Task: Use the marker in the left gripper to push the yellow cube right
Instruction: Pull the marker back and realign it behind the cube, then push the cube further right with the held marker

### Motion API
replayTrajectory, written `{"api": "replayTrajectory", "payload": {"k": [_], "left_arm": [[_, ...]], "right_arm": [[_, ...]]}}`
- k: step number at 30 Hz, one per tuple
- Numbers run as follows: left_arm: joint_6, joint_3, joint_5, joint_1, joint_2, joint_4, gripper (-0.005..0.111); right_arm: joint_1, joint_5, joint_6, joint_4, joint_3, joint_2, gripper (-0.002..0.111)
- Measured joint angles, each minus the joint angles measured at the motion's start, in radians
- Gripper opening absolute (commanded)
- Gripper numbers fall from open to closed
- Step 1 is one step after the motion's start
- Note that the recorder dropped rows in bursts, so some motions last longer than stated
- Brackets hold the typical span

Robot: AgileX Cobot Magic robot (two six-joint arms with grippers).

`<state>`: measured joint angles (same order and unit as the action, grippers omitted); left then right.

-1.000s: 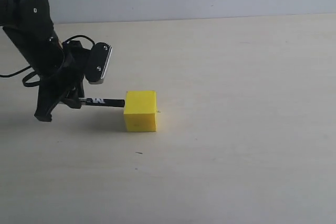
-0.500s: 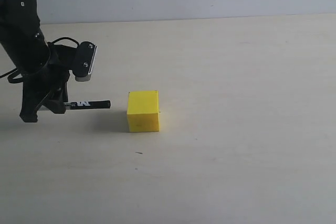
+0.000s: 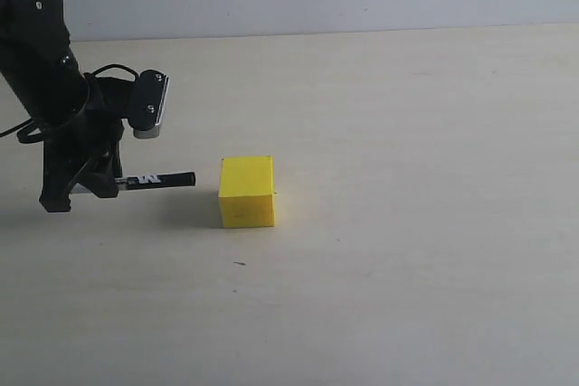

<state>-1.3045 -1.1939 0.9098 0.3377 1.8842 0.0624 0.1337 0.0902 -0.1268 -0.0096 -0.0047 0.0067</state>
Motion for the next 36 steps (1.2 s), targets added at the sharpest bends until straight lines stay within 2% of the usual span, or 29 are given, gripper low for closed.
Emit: {"api": "replayTrajectory", "payload": {"k": [21, 24, 31, 36], "left_arm": [[-0.003, 0.021, -0.025, 0.003, 0.086, -0.007, 0.0], [-0.003, 0.021, -0.035, 0.022, 0.086, -0.009, 0.0], [0.021, -0.054, -0.066, 0.142, 0.095, 0.029, 0.0], [0.092, -0.09, -0.016, 0.158, 0.104, 0.023, 0.0]], "right_arm": [[0.0, 0.0, 0.0, 0.0, 0.0, 0.0, 0.0], [0.0, 0.0, 0.0, 0.0, 0.0, 0.0, 0.0], [0.0, 0.0, 0.0, 0.0, 0.0, 0.0, 0.0], [0.0, 0.0, 0.0, 0.0, 0.0, 0.0, 0.0]]}}
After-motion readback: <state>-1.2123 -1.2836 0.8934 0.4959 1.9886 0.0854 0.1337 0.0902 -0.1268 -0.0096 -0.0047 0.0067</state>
